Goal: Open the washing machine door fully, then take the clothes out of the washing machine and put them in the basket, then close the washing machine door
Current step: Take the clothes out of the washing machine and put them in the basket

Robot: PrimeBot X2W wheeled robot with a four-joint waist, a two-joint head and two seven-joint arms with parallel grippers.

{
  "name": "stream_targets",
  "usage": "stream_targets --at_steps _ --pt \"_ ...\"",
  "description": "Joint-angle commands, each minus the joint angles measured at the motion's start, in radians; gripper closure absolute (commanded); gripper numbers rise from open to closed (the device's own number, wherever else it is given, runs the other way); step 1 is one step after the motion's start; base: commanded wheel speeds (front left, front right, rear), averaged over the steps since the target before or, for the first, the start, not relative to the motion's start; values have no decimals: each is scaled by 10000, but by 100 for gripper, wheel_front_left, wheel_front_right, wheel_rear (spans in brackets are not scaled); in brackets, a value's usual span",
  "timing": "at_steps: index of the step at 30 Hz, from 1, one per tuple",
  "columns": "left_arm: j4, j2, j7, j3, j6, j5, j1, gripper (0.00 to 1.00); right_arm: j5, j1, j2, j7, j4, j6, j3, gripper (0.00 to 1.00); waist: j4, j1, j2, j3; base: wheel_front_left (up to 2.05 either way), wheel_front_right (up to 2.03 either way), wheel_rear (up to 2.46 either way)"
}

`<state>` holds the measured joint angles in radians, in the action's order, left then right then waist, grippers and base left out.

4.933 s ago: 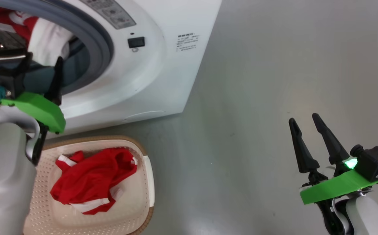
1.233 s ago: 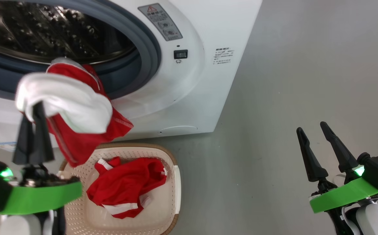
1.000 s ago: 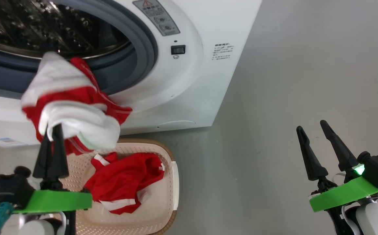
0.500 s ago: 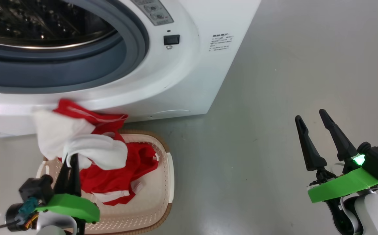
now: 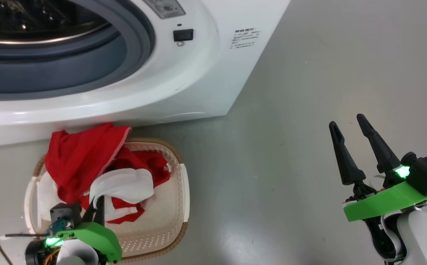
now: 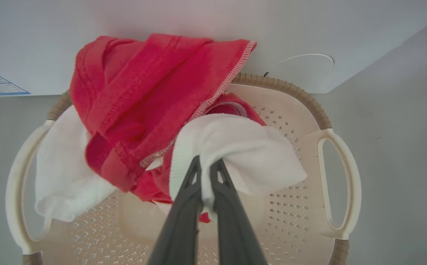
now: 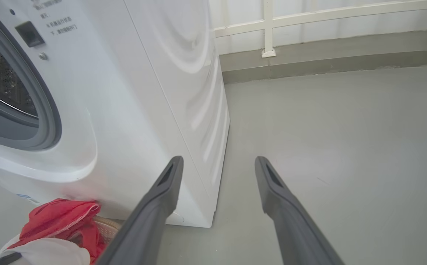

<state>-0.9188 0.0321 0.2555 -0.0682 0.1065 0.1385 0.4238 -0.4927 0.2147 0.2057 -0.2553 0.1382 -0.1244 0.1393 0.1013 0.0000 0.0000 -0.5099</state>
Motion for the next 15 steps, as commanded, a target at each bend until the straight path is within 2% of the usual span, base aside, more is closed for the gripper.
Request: stream_targets --at_steps 1,15 --pt "-146 191 63 -240 30 -100 62 100 43 54 34 -65 -253 -63 184 0 73 0 0 -180 0 0 0" --pt "-2411 351 63 181 148 -337 1855 100 80 535 -26 -65 -403 -63 199 0 104 0 0 -1423 0 0 0"
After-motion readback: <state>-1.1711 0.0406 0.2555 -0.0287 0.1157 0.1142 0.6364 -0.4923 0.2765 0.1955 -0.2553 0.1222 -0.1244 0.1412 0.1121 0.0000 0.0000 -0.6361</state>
